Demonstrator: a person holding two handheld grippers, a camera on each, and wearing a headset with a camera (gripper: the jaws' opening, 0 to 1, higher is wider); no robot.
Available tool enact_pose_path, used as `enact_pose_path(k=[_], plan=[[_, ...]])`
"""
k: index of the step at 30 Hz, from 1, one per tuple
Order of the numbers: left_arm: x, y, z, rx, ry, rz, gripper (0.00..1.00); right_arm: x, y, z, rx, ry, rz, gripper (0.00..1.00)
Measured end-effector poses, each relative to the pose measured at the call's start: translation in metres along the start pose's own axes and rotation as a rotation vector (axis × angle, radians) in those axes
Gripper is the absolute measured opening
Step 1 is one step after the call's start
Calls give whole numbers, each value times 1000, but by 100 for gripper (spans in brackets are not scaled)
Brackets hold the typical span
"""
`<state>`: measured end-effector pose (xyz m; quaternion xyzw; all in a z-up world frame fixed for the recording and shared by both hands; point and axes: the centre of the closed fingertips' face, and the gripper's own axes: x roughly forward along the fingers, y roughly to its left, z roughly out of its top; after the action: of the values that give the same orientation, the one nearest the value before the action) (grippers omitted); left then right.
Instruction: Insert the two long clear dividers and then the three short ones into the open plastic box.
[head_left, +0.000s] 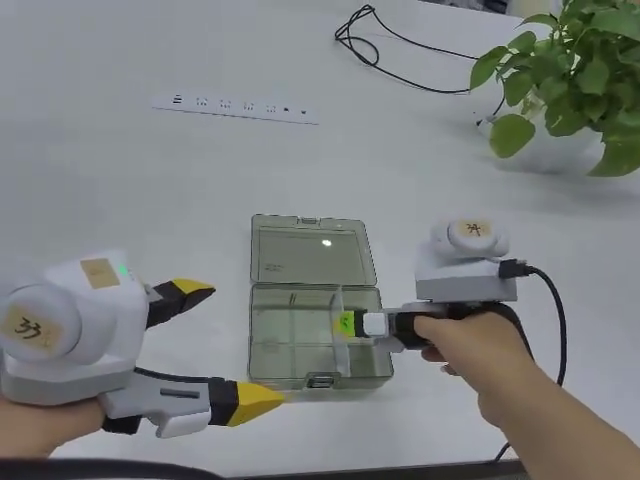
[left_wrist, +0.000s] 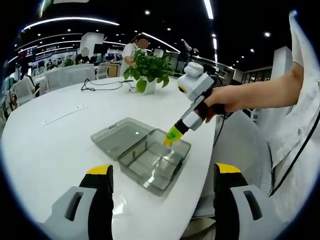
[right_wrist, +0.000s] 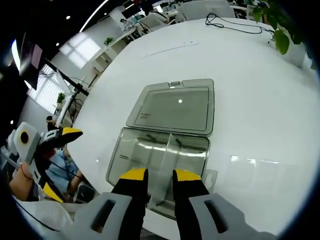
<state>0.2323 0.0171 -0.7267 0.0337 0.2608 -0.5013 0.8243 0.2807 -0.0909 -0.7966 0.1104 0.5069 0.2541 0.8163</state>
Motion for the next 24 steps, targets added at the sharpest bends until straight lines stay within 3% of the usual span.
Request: enact_pose_path(k=[18,24], plan=[[-2,-4,4,-20,8,46,83,-38,19,20,-206,-134,104,34],[-3,-2,0,-31,16,68,83,-52,23,20,-275,-148,124,40]])
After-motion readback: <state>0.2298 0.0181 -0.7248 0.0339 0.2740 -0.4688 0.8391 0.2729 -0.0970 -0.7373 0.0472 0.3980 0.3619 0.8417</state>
